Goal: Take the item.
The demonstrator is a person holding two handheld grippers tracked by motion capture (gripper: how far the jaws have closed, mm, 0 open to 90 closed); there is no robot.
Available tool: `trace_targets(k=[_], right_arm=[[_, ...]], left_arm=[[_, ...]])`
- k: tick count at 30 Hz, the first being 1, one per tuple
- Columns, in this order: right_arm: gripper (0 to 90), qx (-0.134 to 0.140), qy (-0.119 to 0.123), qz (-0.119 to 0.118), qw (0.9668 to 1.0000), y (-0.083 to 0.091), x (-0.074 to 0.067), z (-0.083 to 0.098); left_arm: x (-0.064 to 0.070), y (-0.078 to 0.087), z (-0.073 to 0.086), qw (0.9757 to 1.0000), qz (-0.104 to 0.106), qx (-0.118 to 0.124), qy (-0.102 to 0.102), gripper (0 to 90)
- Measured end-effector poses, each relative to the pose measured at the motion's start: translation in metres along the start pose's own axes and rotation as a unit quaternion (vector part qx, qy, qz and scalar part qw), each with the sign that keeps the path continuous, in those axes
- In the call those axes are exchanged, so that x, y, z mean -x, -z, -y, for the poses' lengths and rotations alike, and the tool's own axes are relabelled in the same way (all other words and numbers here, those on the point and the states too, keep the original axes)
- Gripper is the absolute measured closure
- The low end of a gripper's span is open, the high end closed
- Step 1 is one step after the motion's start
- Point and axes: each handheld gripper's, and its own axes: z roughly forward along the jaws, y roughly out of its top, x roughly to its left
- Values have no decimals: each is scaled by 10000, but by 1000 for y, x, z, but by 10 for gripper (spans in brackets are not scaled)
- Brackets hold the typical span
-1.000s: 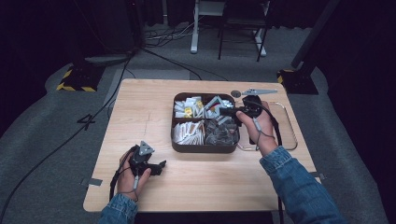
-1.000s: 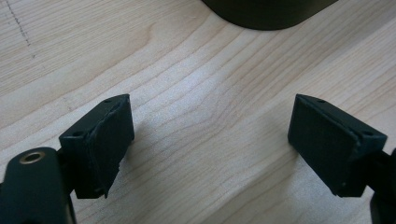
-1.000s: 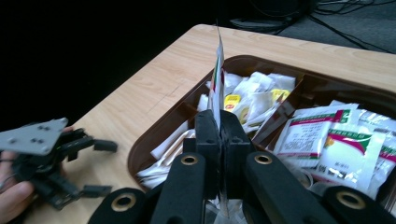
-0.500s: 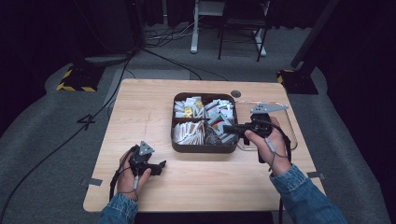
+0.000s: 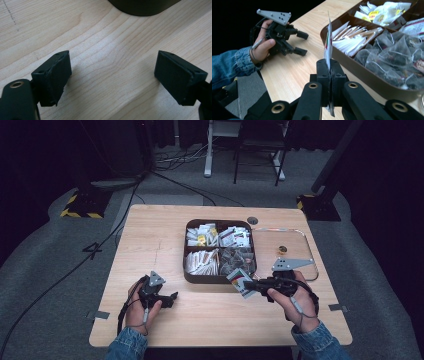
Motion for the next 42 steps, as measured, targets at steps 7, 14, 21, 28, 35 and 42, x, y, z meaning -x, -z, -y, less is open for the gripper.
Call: trace_targets(k=[7, 14, 21, 28, 35, 42], right_arm=[[883, -280, -162, 182, 9993, -3, 7, 17], [882, -846, -233, 353, 9955, -17, 16, 29], [882, -1189, -192, 338, 9921, -30, 16, 37], [882, -1334, -139, 298, 9905, -38, 12, 43], [882, -1495, -72, 248, 9884, -51, 8, 50], [875, -1650, -34, 217, 9860, -58, 7, 54]], left_arm=[[0, 0, 0, 10000, -5, 18, 0, 146], [0, 0, 0, 10000, -6, 19, 4, 146], [0, 0, 0, 10000, -2, 19, 4, 146], [0, 0, 0, 10000, -5, 17, 2, 145], [0, 0, 0, 10000, -6, 17, 2, 145], [0, 0, 0, 10000, -14, 18, -32, 145]])
